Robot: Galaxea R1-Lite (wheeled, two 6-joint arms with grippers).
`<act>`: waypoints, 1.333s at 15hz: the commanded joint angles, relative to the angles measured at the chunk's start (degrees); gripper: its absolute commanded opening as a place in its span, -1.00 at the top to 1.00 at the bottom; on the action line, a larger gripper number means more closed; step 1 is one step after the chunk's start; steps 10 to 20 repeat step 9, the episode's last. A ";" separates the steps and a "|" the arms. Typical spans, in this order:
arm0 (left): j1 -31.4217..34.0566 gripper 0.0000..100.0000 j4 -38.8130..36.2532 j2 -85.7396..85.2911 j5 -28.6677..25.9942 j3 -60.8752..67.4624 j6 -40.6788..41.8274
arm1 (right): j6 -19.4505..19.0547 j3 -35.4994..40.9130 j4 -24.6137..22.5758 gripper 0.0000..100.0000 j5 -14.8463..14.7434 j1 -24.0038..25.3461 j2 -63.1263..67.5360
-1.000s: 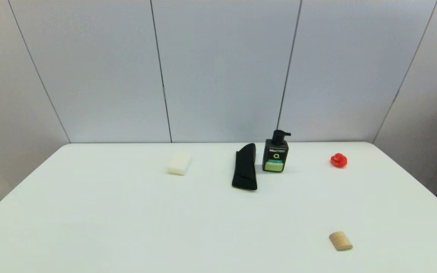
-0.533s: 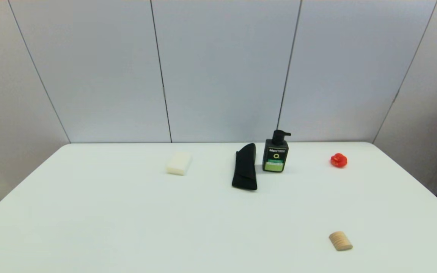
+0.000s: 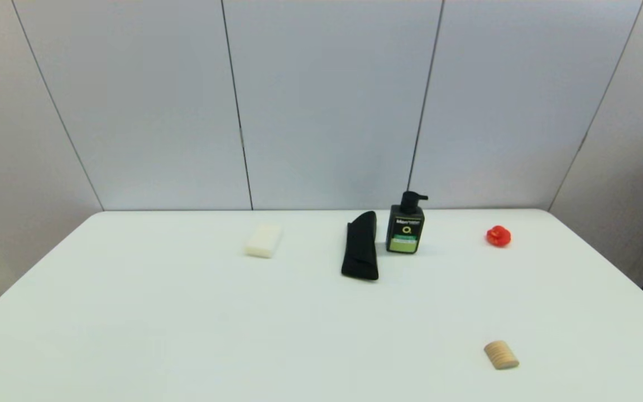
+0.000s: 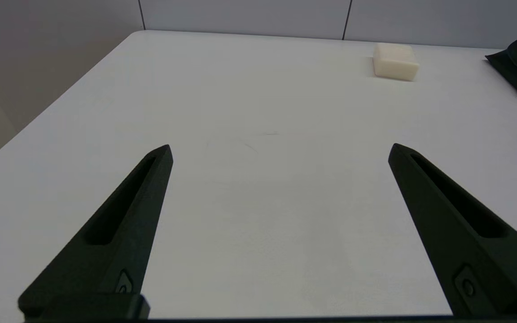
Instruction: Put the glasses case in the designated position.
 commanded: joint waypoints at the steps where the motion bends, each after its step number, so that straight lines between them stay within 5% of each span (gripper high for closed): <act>1: 0.02 -1.00 0.00 0.07 0.02 0.01 -0.02 | 0.36 0.00 -0.02 -1.00 -0.02 0.02 0.08; 20: 0.02 -1.00 0.00 0.07 0.02 0.01 -0.02 | 0.44 0.00 -0.02 -1.00 -0.02 0.02 0.08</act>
